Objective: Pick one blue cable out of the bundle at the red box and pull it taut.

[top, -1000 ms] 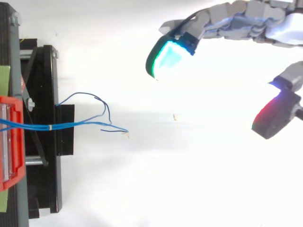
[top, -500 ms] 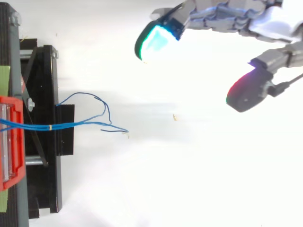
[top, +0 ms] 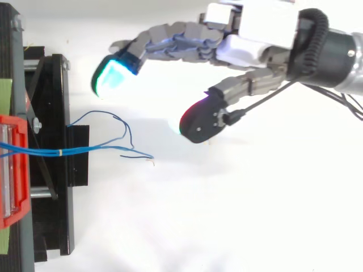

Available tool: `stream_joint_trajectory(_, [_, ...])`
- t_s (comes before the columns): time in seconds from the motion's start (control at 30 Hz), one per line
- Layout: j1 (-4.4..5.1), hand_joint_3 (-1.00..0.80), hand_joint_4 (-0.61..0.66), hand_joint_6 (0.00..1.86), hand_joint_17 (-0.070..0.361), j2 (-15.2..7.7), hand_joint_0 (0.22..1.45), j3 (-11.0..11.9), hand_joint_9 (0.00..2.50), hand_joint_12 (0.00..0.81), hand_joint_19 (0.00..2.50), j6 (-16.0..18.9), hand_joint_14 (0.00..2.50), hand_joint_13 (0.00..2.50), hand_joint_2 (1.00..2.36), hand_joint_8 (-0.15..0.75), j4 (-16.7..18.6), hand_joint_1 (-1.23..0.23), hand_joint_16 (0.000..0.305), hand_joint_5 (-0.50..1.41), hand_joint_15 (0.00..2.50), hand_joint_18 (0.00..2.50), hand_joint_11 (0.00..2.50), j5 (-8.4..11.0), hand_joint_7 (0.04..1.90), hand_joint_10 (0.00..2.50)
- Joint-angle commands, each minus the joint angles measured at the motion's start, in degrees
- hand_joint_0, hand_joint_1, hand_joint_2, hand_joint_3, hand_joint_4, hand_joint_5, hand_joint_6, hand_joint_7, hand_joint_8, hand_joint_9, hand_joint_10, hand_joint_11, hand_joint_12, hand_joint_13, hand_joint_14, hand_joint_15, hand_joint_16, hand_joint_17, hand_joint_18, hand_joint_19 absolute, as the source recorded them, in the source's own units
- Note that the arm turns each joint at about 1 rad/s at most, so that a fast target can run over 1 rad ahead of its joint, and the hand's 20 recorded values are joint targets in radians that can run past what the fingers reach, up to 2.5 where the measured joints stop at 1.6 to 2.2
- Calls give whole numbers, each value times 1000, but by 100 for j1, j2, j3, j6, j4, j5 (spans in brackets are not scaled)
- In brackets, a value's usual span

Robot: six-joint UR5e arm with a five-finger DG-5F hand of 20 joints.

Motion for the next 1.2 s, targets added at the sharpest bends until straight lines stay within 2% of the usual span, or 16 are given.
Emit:
stream_joint_trajectory(0.0, [2,-500,351,502,155,-271,405,238,224,391,47,136,4,119,1000,303,25,-657,69,-187,106,0,0,-109,739,1])
stream_joint_trajectory(0.13, [28,-500,351,502,154,-403,409,317,230,389,53,215,4,124,1000,303,122,-659,69,-186,107,0,6,-127,739,0])
stream_joint_trajectory(0.3, [37,-500,353,502,150,-482,424,317,237,381,51,215,3,129,1000,299,438,-672,67,-182,113,0,0,-109,750,0])
stream_joint_trajectory(0.33, [55,-500,356,502,149,-561,428,344,243,380,58,232,5,129,1000,298,605,-679,66,-180,106,0,8,-109,752,1])
stream_joint_trajectory(0.47, [72,-500,362,502,146,-675,444,555,247,373,59,206,3,135,1000,292,605,-687,65,-172,113,0,10,-127,772,0])
stream_joint_trajectory(0.5, [81,-500,364,502,144,-763,450,660,250,371,65,206,5,135,1000,291,553,-689,64,-170,106,0,10,-162,781,0])
stream_joint_trajectory(0.63, [116,-500,367,502,142,-842,474,871,286,366,23,197,3,168,1000,292,421,-723,63,-161,88,0,0,-258,796,0])
stream_joint_trajectory(1.0, [143,-500,366,502,136,-895,500,871,292,356,36,223,3,177,1000,284,438,-730,60,-154,89,0,0,-276,816,0])
stream_joint_trajectory(1.17, [143,-500,368,502,137,-904,500,871,297,355,43,206,3,182,1000,285,588,-731,61,-152,92,0,0,-276,816,0])
